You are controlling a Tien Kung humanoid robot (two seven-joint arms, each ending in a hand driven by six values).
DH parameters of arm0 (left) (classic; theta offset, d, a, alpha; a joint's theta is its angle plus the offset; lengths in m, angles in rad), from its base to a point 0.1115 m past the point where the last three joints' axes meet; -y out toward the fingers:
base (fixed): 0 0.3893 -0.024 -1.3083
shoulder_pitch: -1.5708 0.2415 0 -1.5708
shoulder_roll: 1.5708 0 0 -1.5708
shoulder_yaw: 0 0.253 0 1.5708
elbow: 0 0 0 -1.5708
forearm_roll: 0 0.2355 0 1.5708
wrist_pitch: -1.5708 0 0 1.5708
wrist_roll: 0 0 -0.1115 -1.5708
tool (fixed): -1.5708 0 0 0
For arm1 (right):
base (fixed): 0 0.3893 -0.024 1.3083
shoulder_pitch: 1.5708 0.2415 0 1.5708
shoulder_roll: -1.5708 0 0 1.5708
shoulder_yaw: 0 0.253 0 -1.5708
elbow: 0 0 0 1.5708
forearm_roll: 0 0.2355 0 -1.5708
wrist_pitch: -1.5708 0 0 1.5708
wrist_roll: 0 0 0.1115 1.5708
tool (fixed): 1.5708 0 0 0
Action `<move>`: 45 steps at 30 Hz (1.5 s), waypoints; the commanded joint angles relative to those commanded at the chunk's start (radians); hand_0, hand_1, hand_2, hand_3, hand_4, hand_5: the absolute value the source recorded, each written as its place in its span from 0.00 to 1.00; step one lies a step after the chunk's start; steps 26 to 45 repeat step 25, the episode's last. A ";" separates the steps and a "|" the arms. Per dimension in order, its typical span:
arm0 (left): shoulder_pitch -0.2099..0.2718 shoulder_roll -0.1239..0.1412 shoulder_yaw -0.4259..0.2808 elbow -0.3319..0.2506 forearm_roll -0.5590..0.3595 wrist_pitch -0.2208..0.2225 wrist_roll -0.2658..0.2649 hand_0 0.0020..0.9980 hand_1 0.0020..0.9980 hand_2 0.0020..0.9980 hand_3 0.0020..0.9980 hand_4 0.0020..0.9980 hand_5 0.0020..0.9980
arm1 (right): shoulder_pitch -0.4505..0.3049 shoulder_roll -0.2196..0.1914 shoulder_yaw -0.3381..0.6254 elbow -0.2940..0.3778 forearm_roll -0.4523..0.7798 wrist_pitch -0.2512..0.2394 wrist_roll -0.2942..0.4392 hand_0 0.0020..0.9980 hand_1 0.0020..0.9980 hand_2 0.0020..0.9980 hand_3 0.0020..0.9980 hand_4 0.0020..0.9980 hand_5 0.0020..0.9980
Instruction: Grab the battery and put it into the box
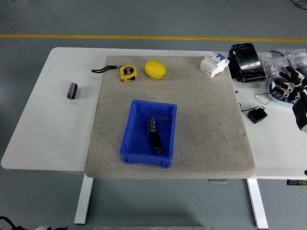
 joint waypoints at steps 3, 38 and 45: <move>-0.001 0.000 0.002 0.000 -0.002 0.000 0.000 0.63 0.58 0.69 0.70 0.71 0.71 | 0.002 0.000 -0.003 0.001 -0.001 0.002 -0.004 0.75 0.74 0.83 0.86 1.00 0.76; 0.001 0.001 0.008 0.000 -0.005 0.000 0.003 0.63 0.58 0.69 0.70 0.71 0.71 | -0.001 -0.004 -0.015 0.001 -0.005 0.005 -0.011 0.75 0.74 0.83 0.86 1.00 0.76; 0.001 0.001 0.008 0.000 -0.005 0.000 0.003 0.63 0.58 0.69 0.70 0.71 0.71 | -0.001 -0.004 -0.015 0.001 -0.005 0.005 -0.011 0.75 0.74 0.83 0.86 1.00 0.76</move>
